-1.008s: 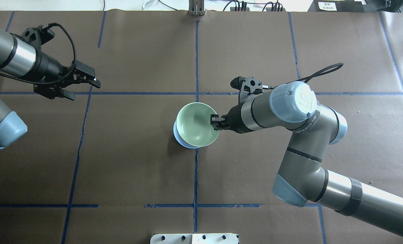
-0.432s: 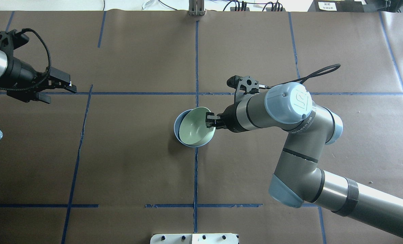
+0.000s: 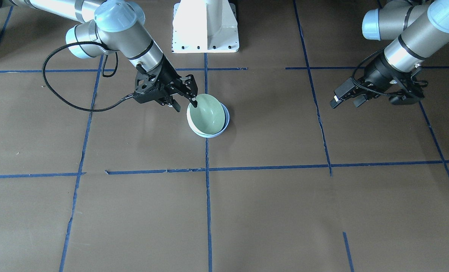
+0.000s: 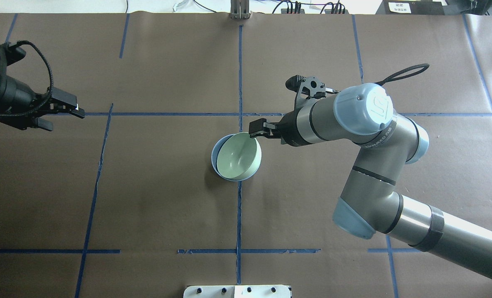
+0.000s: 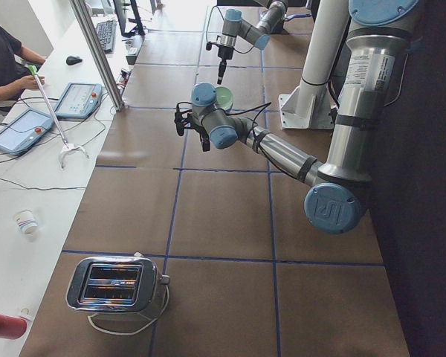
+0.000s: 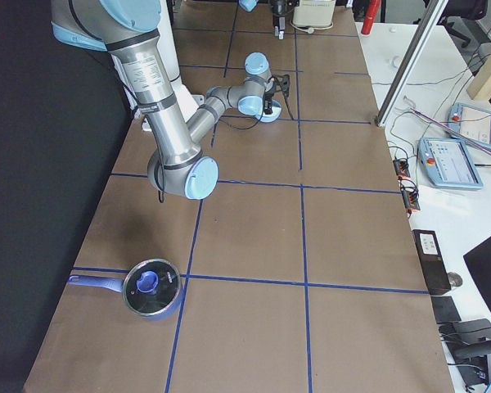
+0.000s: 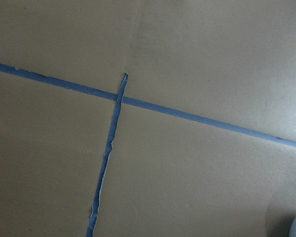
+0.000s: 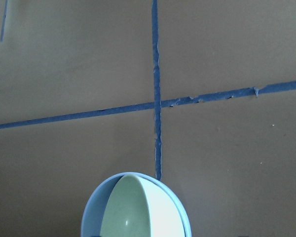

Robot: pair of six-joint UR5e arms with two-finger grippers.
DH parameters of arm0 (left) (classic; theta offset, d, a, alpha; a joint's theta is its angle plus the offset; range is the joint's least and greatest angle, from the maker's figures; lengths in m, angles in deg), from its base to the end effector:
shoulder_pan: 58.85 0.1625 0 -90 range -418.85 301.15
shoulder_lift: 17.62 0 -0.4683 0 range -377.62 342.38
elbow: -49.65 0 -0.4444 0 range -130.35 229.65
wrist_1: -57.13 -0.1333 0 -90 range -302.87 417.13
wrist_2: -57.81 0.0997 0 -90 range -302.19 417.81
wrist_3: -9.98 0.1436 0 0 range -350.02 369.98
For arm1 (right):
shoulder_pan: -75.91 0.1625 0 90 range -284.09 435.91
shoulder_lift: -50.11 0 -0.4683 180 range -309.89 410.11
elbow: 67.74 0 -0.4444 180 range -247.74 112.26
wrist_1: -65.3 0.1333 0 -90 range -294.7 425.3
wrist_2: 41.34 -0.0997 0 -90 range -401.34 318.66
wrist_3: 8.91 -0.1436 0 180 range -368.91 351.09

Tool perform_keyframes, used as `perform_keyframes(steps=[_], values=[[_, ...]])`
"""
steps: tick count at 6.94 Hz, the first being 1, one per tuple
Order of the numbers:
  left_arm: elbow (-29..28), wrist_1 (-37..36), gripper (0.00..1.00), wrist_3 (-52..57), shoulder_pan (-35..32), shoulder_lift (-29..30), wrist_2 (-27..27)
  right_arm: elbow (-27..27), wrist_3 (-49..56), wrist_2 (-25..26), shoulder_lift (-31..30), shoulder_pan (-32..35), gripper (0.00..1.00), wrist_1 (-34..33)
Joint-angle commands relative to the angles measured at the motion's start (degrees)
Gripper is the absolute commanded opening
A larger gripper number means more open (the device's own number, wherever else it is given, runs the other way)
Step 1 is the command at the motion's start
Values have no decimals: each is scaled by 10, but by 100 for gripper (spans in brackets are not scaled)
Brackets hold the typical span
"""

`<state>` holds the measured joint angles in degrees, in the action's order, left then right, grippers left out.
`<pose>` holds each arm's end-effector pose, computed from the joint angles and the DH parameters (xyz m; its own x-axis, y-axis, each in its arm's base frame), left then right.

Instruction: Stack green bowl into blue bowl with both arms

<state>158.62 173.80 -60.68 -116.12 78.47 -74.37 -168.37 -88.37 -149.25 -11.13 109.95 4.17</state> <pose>0.2921 -0.5226 0.4276 0.4280 -0.2121 -0.8785 0.2084 0.9690 -0.1324 -0.5572 -0.4840 0.2490 0.3559 0.0304 0.9340 -0.2348 0.9703 0.0579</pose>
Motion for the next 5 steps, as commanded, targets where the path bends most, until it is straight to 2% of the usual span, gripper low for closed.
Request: perform_keyframes(steps=[1, 2, 3, 4, 5], values=[[11, -3, 100, 121, -33, -61, -3, -11, 58, -48, -10, 63, 100, -78], [12, -4, 100, 176, -68, -99, -5, -32, 131, -66, -22, 92, 100, -144], [4, -5, 100, 247, -114, -126, -15, -59, 224, -75, -60, 110, 100, -178], [-2, -31, 100, 362, -157, -151, -18, -60, 302, -117, -93, 161, 100, -194], [-3, -99, 100, 462, -194, -158, -18, -60, 367, -162, -133, 213, 100, -193]])
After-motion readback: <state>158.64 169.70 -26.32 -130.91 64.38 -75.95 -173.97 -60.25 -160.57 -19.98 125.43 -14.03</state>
